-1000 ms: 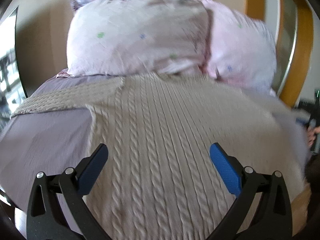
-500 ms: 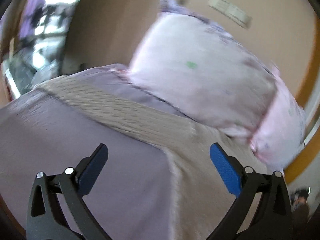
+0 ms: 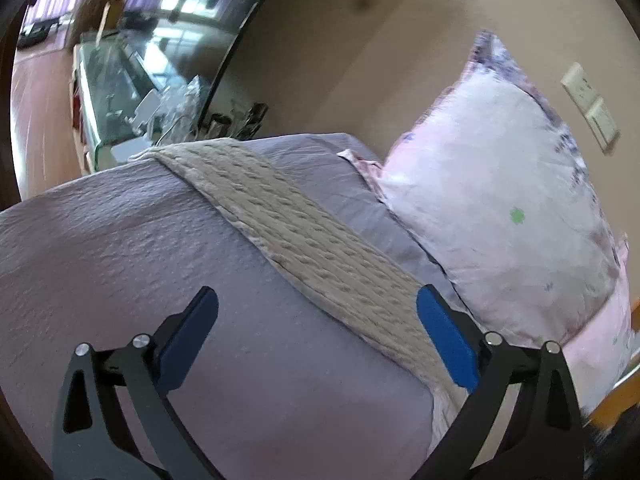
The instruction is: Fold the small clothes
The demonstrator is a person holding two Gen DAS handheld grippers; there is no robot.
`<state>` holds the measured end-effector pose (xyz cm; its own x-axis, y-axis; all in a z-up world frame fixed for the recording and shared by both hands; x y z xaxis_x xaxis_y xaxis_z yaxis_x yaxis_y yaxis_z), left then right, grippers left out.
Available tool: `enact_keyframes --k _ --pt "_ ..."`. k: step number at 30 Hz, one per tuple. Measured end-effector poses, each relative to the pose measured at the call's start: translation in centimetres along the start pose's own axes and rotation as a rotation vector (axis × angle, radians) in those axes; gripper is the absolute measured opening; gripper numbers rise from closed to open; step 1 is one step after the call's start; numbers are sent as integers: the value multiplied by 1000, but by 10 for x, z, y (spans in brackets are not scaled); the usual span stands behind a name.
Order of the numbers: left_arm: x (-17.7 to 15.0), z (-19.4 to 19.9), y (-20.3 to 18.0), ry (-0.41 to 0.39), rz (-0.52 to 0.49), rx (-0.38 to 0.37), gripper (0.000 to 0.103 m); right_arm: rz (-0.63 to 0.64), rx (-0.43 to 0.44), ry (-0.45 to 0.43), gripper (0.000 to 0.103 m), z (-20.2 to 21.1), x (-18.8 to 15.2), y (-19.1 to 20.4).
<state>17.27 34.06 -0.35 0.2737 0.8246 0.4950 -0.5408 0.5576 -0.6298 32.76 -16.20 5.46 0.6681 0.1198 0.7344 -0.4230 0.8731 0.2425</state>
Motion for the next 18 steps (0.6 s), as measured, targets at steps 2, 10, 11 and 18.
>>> enact_keyframes --k 2,10,11,18 --pt "4 -7 4 13 24 6 93 57 65 104 29 -28 -18 36" --pt "42 -46 35 38 218 6 79 -60 -43 -13 72 10 -17 -22" --pt "47 -49 38 35 240 -1 76 -80 -52 -19 73 17 -20 -30" --pt "75 -74 62 59 386 45 7 -183 -82 -61 75 55 -39 -72"
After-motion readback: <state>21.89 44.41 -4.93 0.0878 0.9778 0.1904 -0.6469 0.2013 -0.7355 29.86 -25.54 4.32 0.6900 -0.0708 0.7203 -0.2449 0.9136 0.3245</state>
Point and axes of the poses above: each gripper's, at about its wrist camera, not at the fingertips, and z roughly against the way its jaws point, y to its left, x to its top, the point moved 7 cm from there along -z, roughly the way its jaws point, and after that the axes turned 9 degrees about z, right-handed, at the moved point
